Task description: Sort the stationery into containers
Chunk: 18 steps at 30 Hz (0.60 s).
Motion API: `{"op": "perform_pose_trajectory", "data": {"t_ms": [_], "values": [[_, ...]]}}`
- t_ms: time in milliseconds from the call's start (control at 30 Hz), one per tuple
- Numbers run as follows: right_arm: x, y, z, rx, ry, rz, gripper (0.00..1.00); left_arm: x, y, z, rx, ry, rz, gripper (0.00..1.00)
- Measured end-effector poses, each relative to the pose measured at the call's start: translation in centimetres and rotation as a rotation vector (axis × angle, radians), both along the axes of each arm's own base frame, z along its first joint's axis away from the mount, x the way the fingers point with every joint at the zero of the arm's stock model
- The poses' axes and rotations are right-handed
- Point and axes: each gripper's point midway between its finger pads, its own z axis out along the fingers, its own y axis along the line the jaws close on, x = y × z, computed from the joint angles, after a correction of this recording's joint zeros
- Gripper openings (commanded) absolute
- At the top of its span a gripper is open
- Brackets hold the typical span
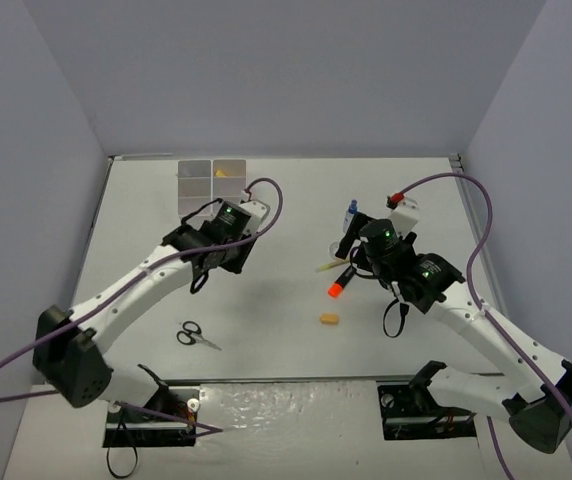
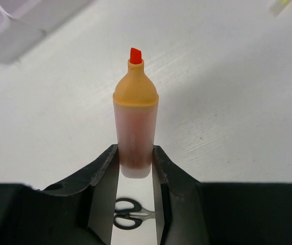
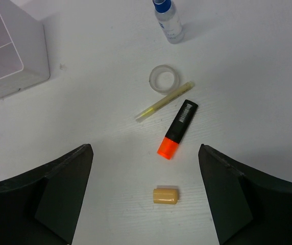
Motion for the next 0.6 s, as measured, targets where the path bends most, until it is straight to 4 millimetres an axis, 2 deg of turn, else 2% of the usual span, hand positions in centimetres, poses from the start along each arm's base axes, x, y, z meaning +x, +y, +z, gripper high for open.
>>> {"op": "perform_pose_trajectory", "data": {"t_ms": [67, 100, 133, 167, 267, 433, 533, 600], "values": [[0.2, -0.4, 0.0, -0.017, -0.002, -0.02, 0.89, 0.3, 0.9, 4.6, -0.067, -0.111, 0.001, 0.0], [0.4, -0.6, 0.0, -0.027, -0.004, -0.034, 0.94, 0.2, 2.0, 6.7, -0.099, -0.162, 0.012, 0.0], [0.6, -0.7, 0.1, -0.036, -0.007, -0.044, 1.0, 0.1, 3.2, 8.2, -0.116, -0.2, 0.036, 0.0], [0.7, -0.8, 0.1, -0.045, -0.009, -0.054, 1.0, 0.0, 4.5, 9.6, -0.132, -0.239, 0.06, 0.0], [1.1, -1.9, 0.3, -0.063, -0.03, -0.12, 1.0, -0.7, 8.9, 12.1, -0.108, -0.333, 0.135, 0.0], [1.8, -3.6, 1.1, -0.034, -0.065, -0.237, 1.0, -2.8, 11.8, 11.2, -0.051, -0.334, 0.162, 0.0], [2.4, -4.0, 2.8, -0.034, -0.096, -0.258, 0.99, -3.4, 13.0, 9.9, -0.041, -0.289, 0.196, 0.0], [3.1, -3.5, 4.7, -0.017, -0.125, -0.239, 0.97, -3.5, 13.7, 9.1, -0.037, -0.261, 0.225, 0.0]]}}
